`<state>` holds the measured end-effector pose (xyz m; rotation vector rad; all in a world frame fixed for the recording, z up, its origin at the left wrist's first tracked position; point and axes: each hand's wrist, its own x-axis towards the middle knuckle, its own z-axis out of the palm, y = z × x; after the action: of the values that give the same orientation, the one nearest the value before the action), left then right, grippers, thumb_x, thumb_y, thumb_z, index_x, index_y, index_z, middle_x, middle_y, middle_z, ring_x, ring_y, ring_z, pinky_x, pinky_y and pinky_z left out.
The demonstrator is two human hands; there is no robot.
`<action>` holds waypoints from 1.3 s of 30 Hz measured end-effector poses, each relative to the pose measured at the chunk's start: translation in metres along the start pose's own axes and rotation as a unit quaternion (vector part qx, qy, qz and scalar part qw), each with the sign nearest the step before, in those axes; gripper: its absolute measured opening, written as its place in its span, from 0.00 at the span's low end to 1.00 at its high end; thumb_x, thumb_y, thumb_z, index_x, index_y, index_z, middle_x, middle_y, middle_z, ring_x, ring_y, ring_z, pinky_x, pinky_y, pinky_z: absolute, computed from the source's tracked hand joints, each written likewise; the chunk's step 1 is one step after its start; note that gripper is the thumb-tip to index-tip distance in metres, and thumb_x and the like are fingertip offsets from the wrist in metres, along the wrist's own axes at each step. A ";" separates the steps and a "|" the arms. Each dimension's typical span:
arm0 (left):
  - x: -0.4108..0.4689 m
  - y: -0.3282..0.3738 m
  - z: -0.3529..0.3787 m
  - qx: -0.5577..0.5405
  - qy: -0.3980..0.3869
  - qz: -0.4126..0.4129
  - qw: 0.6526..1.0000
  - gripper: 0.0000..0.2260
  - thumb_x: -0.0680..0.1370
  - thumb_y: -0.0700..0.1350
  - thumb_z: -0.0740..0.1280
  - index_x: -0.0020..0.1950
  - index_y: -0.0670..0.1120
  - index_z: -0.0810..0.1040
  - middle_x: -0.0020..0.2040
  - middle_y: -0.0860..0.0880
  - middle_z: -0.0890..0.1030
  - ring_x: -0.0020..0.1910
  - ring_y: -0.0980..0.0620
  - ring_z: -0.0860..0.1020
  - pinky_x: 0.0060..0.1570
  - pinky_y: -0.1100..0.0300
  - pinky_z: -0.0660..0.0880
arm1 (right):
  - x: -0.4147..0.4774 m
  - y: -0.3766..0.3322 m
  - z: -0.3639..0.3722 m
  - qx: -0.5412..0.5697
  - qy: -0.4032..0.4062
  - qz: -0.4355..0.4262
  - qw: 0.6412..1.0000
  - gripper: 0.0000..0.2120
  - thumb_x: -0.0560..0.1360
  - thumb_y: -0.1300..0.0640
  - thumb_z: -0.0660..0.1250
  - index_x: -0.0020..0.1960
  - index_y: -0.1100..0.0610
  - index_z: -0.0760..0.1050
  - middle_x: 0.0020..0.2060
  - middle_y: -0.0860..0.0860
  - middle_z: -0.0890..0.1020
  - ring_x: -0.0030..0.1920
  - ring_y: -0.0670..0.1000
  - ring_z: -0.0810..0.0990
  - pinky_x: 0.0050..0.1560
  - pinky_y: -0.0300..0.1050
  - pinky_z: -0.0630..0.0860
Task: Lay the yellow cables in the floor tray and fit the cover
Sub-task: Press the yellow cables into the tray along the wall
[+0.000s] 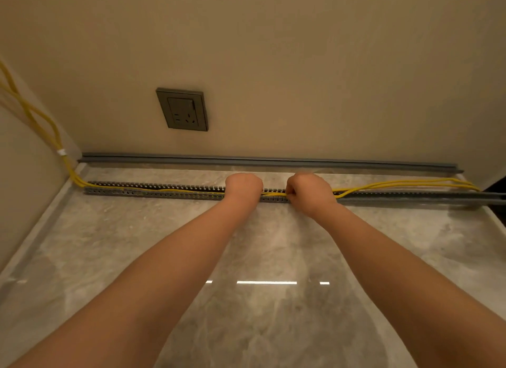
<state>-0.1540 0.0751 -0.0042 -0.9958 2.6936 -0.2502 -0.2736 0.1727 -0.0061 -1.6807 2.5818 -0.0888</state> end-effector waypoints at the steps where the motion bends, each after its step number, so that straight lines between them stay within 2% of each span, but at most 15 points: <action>1: 0.000 0.001 -0.001 -0.002 -0.001 -0.007 1.000 0.11 0.76 0.35 0.65 0.55 0.46 0.81 0.52 0.48 0.81 0.51 0.46 0.80 0.39 0.57 0.68 | 0.000 0.002 0.001 -0.004 0.006 -0.006 1.000 0.07 0.73 0.60 0.65 0.48 0.55 0.81 0.48 0.55 0.81 0.48 0.59 0.79 0.40 0.47 0.72; 6: -0.003 0.008 -0.002 -0.007 -0.003 -0.045 0.999 0.12 0.77 0.35 0.63 0.57 0.46 0.81 0.54 0.48 0.82 0.54 0.45 0.80 0.43 0.57 0.71 | -0.001 0.009 0.009 -0.033 0.000 -0.043 0.999 0.11 0.72 0.65 0.65 0.52 0.56 0.81 0.50 0.55 0.79 0.53 0.59 0.77 0.41 0.46 0.71; 9: -0.007 0.013 -0.001 -0.001 0.017 -0.062 0.998 0.12 0.77 0.36 0.63 0.57 0.47 0.81 0.55 0.49 0.82 0.55 0.46 0.81 0.49 0.57 0.75 | 0.000 0.010 0.010 -0.027 -0.009 -0.046 0.999 0.12 0.72 0.64 0.65 0.52 0.56 0.82 0.49 0.56 0.81 0.51 0.59 0.78 0.41 0.46 0.71; 14: -0.013 0.036 0.002 -0.057 0.091 -0.025 0.994 0.09 0.77 0.41 0.64 0.53 0.49 0.81 0.51 0.48 0.81 0.49 0.44 0.81 0.38 0.57 0.71 | 0.004 0.023 0.007 0.078 -0.040 -0.035 0.996 0.15 0.71 0.62 0.65 0.53 0.51 0.83 0.50 0.55 0.84 0.52 0.59 0.80 0.49 0.45 0.75; 18: -0.010 0.064 0.003 -0.122 0.099 0.012 0.987 0.13 0.78 0.44 0.61 0.59 0.52 0.80 0.54 0.48 0.81 0.52 0.44 0.80 0.45 0.55 0.76 | 0.005 0.045 0.004 0.214 -0.055 -0.022 0.975 0.15 0.66 0.68 0.64 0.45 0.54 0.84 0.44 0.53 0.86 0.47 0.56 0.82 0.43 0.43 0.75; 22: -0.004 0.080 0.001 -0.074 0.097 -0.002 0.993 0.10 0.78 0.43 0.62 0.55 0.51 0.81 0.49 0.48 0.82 0.48 0.45 0.81 0.38 0.57 0.72 | 0.002 0.057 0.005 0.283 -0.023 -0.007 0.959 0.14 0.67 0.71 0.64 0.42 0.54 0.79 0.44 0.53 0.79 0.45 0.54 0.78 0.43 0.44 0.75; 24: 0.001 0.086 -0.004 -0.039 0.083 -0.011 0.996 0.08 0.77 0.40 0.64 0.52 0.49 0.81 0.48 0.48 0.82 0.47 0.45 0.81 0.36 0.57 0.68 | -0.001 0.064 0.004 0.264 0.007 0.000 0.965 0.15 0.68 0.70 0.61 0.44 0.54 0.78 0.44 0.50 0.76 0.45 0.54 0.77 0.42 0.45 0.74; 26: 0.005 0.091 -0.011 -0.014 0.069 -0.016 0.997 0.08 0.76 0.39 0.65 0.51 0.49 0.81 0.48 0.48 0.82 0.48 0.45 0.81 0.37 0.58 0.68 | -0.004 0.077 0.003 0.212 0.014 -0.007 0.977 0.14 0.68 0.67 0.61 0.46 0.52 0.79 0.45 0.49 0.79 0.47 0.54 0.78 0.41 0.43 0.73; 30: 0.013 0.102 -0.019 -0.002 0.048 -0.030 0.998 0.09 0.75 0.36 0.65 0.51 0.47 0.81 0.49 0.48 0.83 0.49 0.45 0.82 0.38 0.59 0.68 | -0.011 0.105 0.002 0.131 -0.057 -0.032 0.989 0.11 0.73 0.58 0.62 0.53 0.52 0.79 0.51 0.51 0.82 0.52 0.55 0.79 0.47 0.47 0.77; 33: 0.016 0.106 -0.021 -0.005 0.033 -0.046 0.998 0.10 0.75 0.36 0.65 0.52 0.46 0.81 0.50 0.47 0.83 0.49 0.45 0.81 0.38 0.58 0.69 | -0.015 0.116 -0.002 0.109 -0.051 -0.062 0.991 0.09 0.75 0.55 0.64 0.52 0.52 0.80 0.49 0.52 0.82 0.51 0.54 0.78 0.47 0.50 0.78; 36: 0.016 0.110 -0.023 -0.004 0.030 -0.057 0.998 0.10 0.75 0.35 0.65 0.52 0.46 0.81 0.50 0.47 0.82 0.49 0.45 0.81 0.38 0.59 0.69 | -0.015 0.118 -0.006 0.084 -0.040 -0.087 0.992 0.09 0.75 0.57 0.65 0.52 0.53 0.81 0.50 0.52 0.81 0.52 0.55 0.78 0.47 0.49 0.77; 39: 0.015 0.113 -0.025 -0.005 0.029 -0.068 0.997 0.11 0.75 0.33 0.65 0.52 0.45 0.81 0.49 0.47 0.82 0.48 0.45 0.81 0.37 0.59 0.68 | -0.015 0.116 -0.009 0.058 -0.050 -0.096 0.992 0.13 0.74 0.62 0.64 0.54 0.52 0.82 0.54 0.53 0.79 0.55 0.57 0.78 0.51 0.50 0.78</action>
<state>-0.2420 0.1520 -0.0113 -1.1947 2.6846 -0.2969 -0.3743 0.2336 -0.0059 -1.8358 2.2918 -0.1547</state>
